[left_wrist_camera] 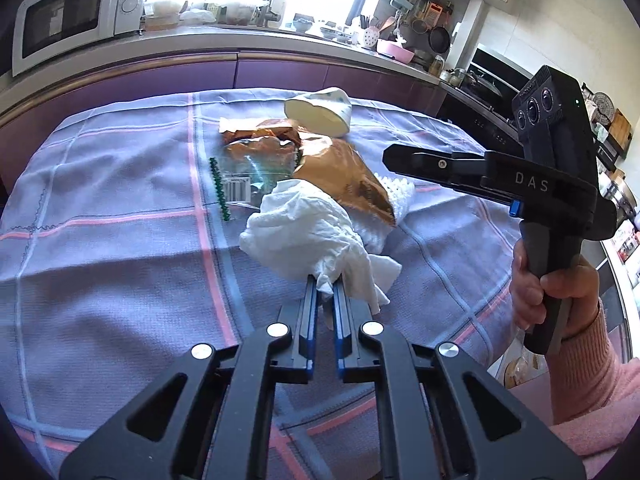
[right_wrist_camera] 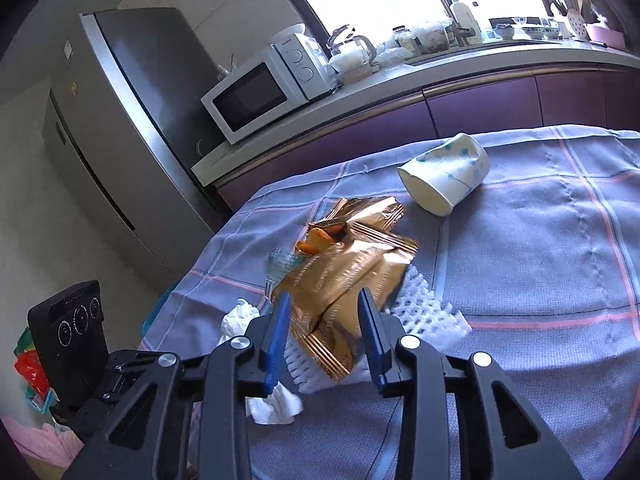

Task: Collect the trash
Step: 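Grasp the crumpled white tissue with the left gripper, then move the open right gripper onto the gold snack wrappers while the left holds the tissue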

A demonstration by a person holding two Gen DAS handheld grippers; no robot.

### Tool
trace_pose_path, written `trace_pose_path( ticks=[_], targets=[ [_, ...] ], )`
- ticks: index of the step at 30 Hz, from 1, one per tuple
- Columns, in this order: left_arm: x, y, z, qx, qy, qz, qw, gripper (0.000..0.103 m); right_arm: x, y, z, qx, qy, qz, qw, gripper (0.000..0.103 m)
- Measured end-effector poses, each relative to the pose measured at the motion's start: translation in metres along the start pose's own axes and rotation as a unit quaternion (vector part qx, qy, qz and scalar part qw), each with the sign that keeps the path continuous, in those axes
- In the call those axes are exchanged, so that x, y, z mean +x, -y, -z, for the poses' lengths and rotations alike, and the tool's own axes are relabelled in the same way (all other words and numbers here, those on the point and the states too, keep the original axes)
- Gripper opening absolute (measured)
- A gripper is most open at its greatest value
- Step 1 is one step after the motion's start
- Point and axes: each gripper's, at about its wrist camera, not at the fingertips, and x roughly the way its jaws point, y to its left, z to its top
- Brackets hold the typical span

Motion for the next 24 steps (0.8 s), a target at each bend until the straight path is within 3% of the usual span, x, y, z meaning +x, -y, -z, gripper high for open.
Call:
trace_pose_path(
  ticks=[4, 6, 7, 14, 16, 18, 21, 24],
  targets=[
    [-0.013, -0.014, 0.005, -0.014, 0.009, -0.013, 0.9998, 0.007, 0.002, 0.008, 0.001, 0.015, -0.002, 0.005, 1.000, 0.035],
    [-0.019, -0.022, 0.007, -0.024, 0.012, -0.019, 0.9995, 0.007, 0.004, 0.013, 0.002, 0.031, -0.006, 0.006, 0.999, 0.057],
    [-0.021, -0.026, 0.008, -0.027, 0.014, -0.023, 0.9993, 0.007, 0.006, 0.015, 0.003, 0.035, -0.009, 0.006, 0.999, 0.059],
    [-0.031, -0.042, 0.014, -0.045, 0.021, -0.036, 0.9981, 0.007, 0.028, 0.016, 0.009, 0.053, -0.035, 0.020, 0.998, 0.062],
    [-0.032, -0.045, 0.015, -0.047, 0.022, -0.039, 0.9979, 0.007, 0.032, 0.015, 0.010, 0.054, -0.038, 0.026, 0.997, 0.056],
    [-0.034, -0.046, 0.016, -0.049, 0.023, -0.041, 0.9977, 0.007, 0.033, 0.014, 0.010, 0.053, -0.040, 0.031, 0.997, 0.032],
    [-0.038, -0.048, 0.018, -0.049, 0.025, -0.046, 0.9974, 0.007, 0.032, 0.017, 0.012, 0.060, -0.041, 0.027, 0.997, 0.012],
    [-0.042, -0.050, 0.021, -0.053, 0.027, -0.048, 0.9971, 0.007, 0.026, 0.013, 0.012, 0.051, -0.026, 0.021, 0.998, 0.004]
  ],
)
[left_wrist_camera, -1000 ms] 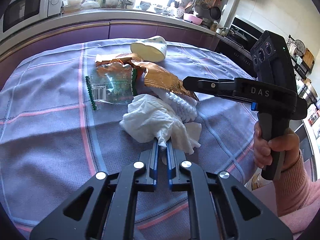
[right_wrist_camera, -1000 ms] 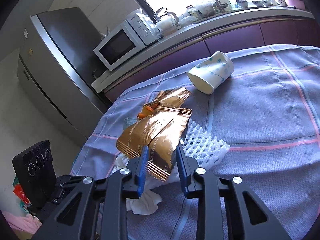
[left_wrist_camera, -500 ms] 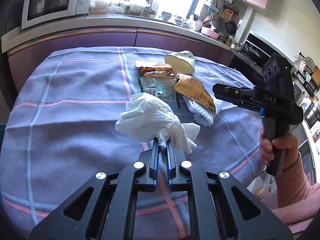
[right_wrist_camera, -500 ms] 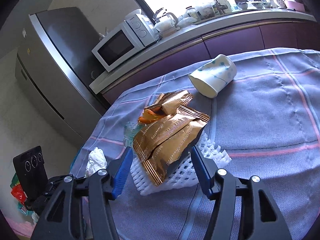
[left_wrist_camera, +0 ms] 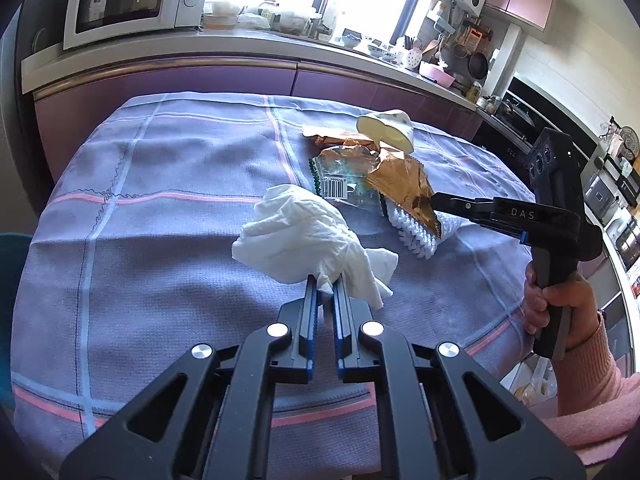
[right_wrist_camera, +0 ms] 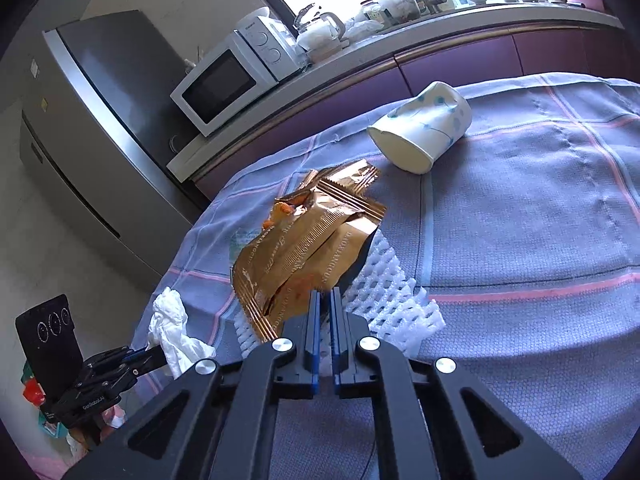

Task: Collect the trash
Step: 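Move the open right gripper onto the gold snack wrappers while the left holds the tissue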

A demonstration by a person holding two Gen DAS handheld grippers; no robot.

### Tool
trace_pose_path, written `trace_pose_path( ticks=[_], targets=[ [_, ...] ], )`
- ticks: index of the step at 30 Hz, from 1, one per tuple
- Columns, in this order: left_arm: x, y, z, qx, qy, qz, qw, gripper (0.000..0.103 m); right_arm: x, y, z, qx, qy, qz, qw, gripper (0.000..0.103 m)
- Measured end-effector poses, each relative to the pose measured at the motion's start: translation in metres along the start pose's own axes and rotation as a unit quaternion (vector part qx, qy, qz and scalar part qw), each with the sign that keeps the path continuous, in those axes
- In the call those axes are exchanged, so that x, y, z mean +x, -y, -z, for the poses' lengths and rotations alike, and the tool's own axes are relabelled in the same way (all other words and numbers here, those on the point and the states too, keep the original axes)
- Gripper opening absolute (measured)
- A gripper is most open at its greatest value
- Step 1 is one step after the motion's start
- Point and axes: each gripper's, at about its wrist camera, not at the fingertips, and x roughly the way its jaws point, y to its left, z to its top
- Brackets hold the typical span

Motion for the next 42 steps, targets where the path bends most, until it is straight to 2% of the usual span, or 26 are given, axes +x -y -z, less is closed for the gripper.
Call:
trace_pose_path(
  ticks=[5, 13, 15, 20, 24, 25, 26, 27, 30, 35, 38, 42],
  targets=[
    [-0.005, -0.005, 0.002, -0.005, 0.002, -0.005, 1.0000, 0.007, -0.010, -0.012, -0.001, -0.015, 0.014, -0.029, 0.999, 0.004],
    [-0.011, -0.012, 0.004, -0.015, 0.008, -0.009, 0.9998, 0.007, -0.004, -0.041, 0.002, -0.053, 0.000, -0.056, 0.997, 0.006],
    [-0.012, -0.014, 0.005, -0.016, 0.008, -0.010, 0.9998, 0.007, 0.000, -0.044, 0.003, -0.050, -0.002, -0.059, 0.997, 0.019],
    [-0.014, -0.016, 0.007, -0.017, 0.008, -0.016, 0.9997, 0.007, 0.008, -0.041, 0.005, -0.024, -0.004, -0.058, 0.998, 0.027],
    [-0.016, -0.019, 0.007, -0.019, 0.010, -0.017, 0.9996, 0.007, 0.000, -0.031, 0.000, -0.012, 0.015, -0.038, 0.999, 0.034],
    [-0.016, -0.020, 0.007, -0.020, 0.010, -0.017, 0.9996, 0.007, -0.002, -0.028, -0.003, -0.007, 0.019, -0.030, 0.999, 0.039],
    [-0.016, -0.021, 0.007, -0.020, 0.010, -0.017, 0.9996, 0.007, -0.003, -0.024, -0.006, -0.002, 0.024, -0.023, 0.999, 0.054],
    [-0.016, -0.021, 0.007, -0.021, 0.011, -0.017, 0.9996, 0.007, -0.004, -0.020, -0.010, 0.002, 0.030, -0.016, 0.999, 0.061],
    [-0.016, -0.022, 0.007, -0.022, 0.011, -0.018, 0.9995, 0.007, 0.004, -0.008, -0.020, 0.021, 0.017, -0.013, 1.000, 0.062],
    [-0.017, -0.023, 0.008, -0.024, 0.010, -0.022, 0.9994, 0.007, 0.024, -0.006, -0.023, 0.026, -0.018, -0.043, 0.999, 0.062],
    [-0.017, -0.025, 0.008, -0.027, 0.009, -0.024, 0.9993, 0.007, 0.024, -0.011, -0.022, 0.024, -0.017, -0.061, 0.998, 0.062],
    [-0.018, -0.026, 0.010, -0.029, 0.008, -0.026, 0.9992, 0.007, 0.017, -0.017, -0.019, 0.018, -0.010, -0.086, 0.996, 0.055]
  ],
)
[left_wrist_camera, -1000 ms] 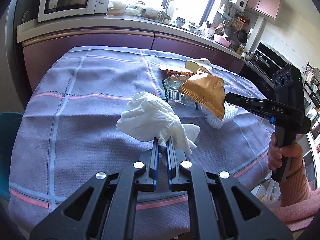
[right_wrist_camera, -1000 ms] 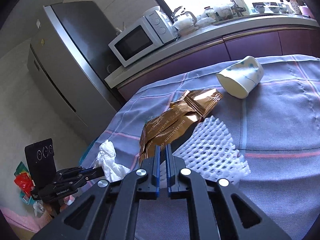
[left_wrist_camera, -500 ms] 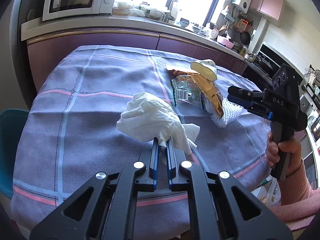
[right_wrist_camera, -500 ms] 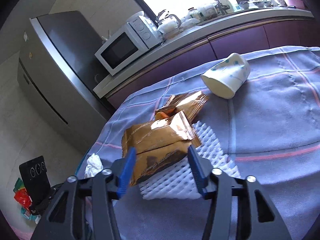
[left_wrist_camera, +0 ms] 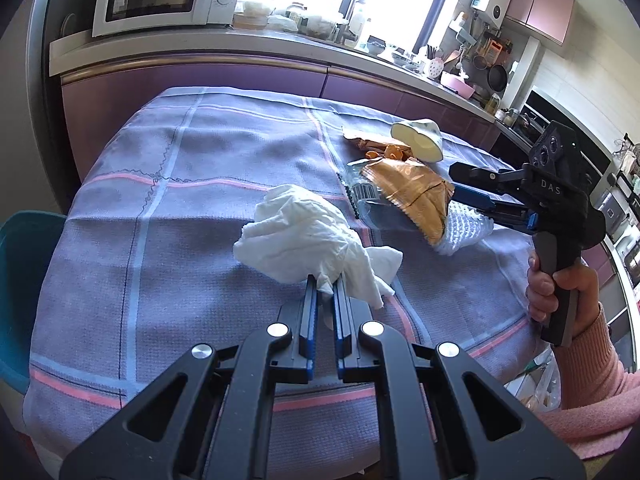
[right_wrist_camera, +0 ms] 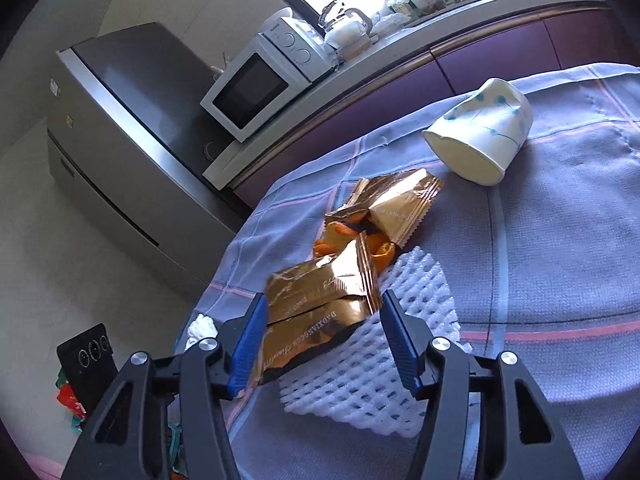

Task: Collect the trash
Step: 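Move the open right gripper onto the gold snack wrappers while the left holds the tissue, then grasp a gold wrapper with the right gripper and lift it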

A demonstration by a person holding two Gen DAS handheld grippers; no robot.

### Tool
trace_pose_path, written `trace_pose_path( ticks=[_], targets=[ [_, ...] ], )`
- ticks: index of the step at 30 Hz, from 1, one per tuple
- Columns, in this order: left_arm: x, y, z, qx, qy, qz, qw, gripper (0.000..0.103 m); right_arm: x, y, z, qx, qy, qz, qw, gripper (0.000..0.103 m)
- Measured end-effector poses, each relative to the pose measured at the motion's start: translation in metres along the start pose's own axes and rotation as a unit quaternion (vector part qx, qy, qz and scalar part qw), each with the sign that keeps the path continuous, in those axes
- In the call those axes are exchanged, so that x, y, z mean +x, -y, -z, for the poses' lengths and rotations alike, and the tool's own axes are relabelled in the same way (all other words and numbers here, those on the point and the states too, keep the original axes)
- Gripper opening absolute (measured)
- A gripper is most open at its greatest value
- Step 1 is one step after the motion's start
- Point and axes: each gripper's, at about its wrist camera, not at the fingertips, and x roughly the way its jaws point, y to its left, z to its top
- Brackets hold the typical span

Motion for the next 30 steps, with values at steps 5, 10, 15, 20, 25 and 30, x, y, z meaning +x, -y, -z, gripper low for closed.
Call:
trace_pose_path(
  ticks=[5, 10, 15, 20, 25, 30],
  targets=[
    [0.000, -0.005, 0.000, -0.004, 0.001, -0.001, 1.0000, 0.007, -0.002, -0.022, 0.005, -0.035, -0.001, -0.018, 0.999, 0.054],
    [-0.002, -0.008, 0.003, -0.006, 0.000, -0.004, 1.0000, 0.007, 0.010, -0.029, 0.006, -0.039, -0.005, 0.001, 0.999, 0.051],
    [-0.007, -0.011, 0.004, -0.007, 0.004, -0.009, 0.9999, 0.007, 0.023, -0.021, 0.007, -0.009, -0.019, -0.006, 1.000, 0.011],
    [-0.018, -0.019, 0.004, -0.009, 0.014, -0.021, 0.9996, 0.007, 0.015, -0.031, 0.009, -0.024, -0.006, -0.017, 1.000, 0.004],
    [-0.035, -0.030, 0.004, -0.014, 0.028, -0.036, 0.9989, 0.007, 0.006, -0.055, 0.006, -0.057, 0.005, -0.034, 0.998, 0.002],
    [-0.057, -0.048, 0.005, -0.022, 0.045, -0.060, 0.9969, 0.007, 0.012, -0.087, 0.002, -0.089, 0.001, -0.068, 0.994, 0.002]
  ],
)
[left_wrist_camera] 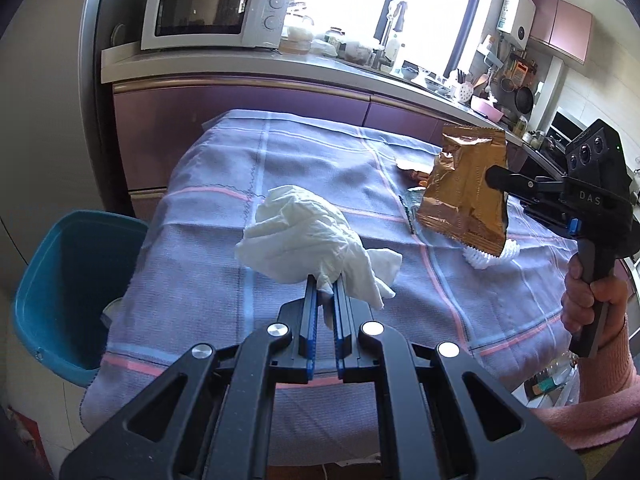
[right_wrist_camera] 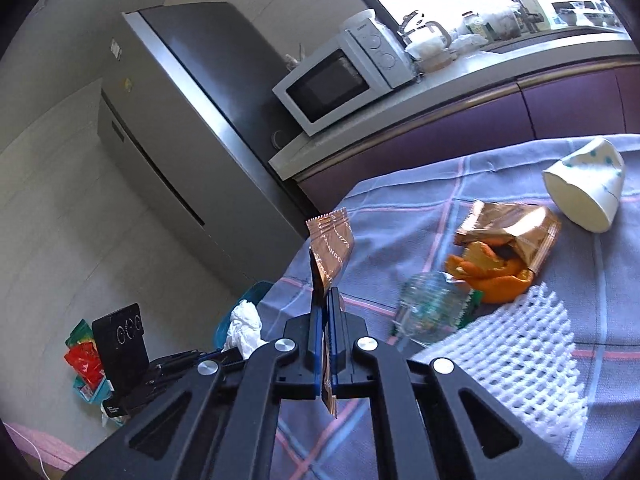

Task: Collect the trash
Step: 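Grasp a gold wrapper with the right gripper and lift it, then carry the tissue and gold wrapper over the blue bin and release both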

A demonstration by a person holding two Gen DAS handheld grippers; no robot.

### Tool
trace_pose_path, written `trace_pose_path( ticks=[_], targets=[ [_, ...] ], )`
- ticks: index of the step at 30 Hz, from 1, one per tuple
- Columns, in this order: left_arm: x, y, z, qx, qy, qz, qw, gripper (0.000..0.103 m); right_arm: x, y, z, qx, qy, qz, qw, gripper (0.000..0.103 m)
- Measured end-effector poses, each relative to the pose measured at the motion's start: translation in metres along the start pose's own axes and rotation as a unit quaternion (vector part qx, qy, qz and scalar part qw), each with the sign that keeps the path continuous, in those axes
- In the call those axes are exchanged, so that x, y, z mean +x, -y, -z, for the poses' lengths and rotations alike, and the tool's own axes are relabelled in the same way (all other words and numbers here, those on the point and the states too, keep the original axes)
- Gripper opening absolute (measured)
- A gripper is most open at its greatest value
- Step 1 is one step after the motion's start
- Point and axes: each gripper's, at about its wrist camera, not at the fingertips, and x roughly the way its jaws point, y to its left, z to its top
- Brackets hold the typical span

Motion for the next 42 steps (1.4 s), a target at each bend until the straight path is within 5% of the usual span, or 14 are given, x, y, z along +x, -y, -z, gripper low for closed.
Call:
trace_pose_path(
  ticks=[12, 21, 42],
  targets=[
    [-0.051, -0.083, -0.004, -0.045, 0.040, -0.105, 0.9927, 0.007, 0.095, -0.079, -0.015, -0.056, -0.063, -0.090, 0.992, 0.002],
    [-0.058, -0.151, 0.003, -0.076, 0.023, -0.177, 0.9810, 0.007, 0.166, -0.129, -0.021, -0.069, -0.105, -0.132, 0.983, 0.002],
    [0.002, -0.207, 0.019, -0.119, -0.054, -0.218, 0.9673, 0.010, 0.278, -0.150, 0.003, -0.054, -0.202, -0.112, 0.971, 0.002]
  ],
)
